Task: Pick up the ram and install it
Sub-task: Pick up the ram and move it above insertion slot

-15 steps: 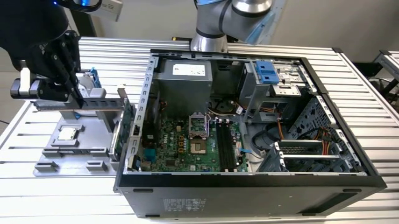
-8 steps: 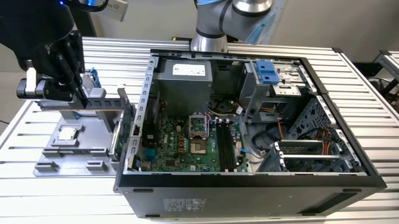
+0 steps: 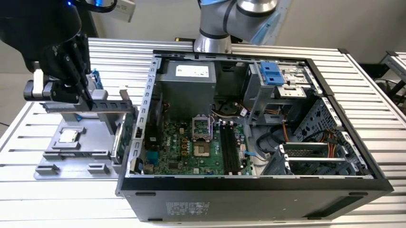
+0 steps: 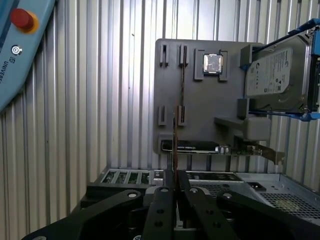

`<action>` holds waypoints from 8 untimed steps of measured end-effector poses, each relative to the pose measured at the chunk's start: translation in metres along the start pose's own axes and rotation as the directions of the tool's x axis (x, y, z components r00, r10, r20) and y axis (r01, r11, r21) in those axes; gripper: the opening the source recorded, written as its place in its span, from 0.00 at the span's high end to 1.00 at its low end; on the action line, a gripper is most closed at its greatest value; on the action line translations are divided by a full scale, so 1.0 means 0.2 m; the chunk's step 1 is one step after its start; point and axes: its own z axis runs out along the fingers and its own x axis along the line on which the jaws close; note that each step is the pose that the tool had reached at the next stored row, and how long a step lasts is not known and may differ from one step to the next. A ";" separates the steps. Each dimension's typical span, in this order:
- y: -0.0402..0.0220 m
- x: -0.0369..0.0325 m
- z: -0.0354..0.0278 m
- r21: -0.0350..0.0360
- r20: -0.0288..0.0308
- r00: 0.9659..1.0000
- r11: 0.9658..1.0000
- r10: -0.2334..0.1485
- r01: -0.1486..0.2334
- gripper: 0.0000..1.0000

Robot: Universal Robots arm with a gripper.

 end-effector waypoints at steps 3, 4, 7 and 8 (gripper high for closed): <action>-0.012 0.000 -0.001 0.000 0.000 1.000 1.000 0.000 0.000 1.00; -0.017 0.000 -0.001 0.000 0.000 1.000 1.000 0.000 0.000 1.00; -0.032 0.001 -0.001 0.000 0.000 1.000 1.000 0.000 0.000 1.00; -0.037 0.001 -0.001 0.000 0.000 1.000 1.000 0.000 0.000 1.00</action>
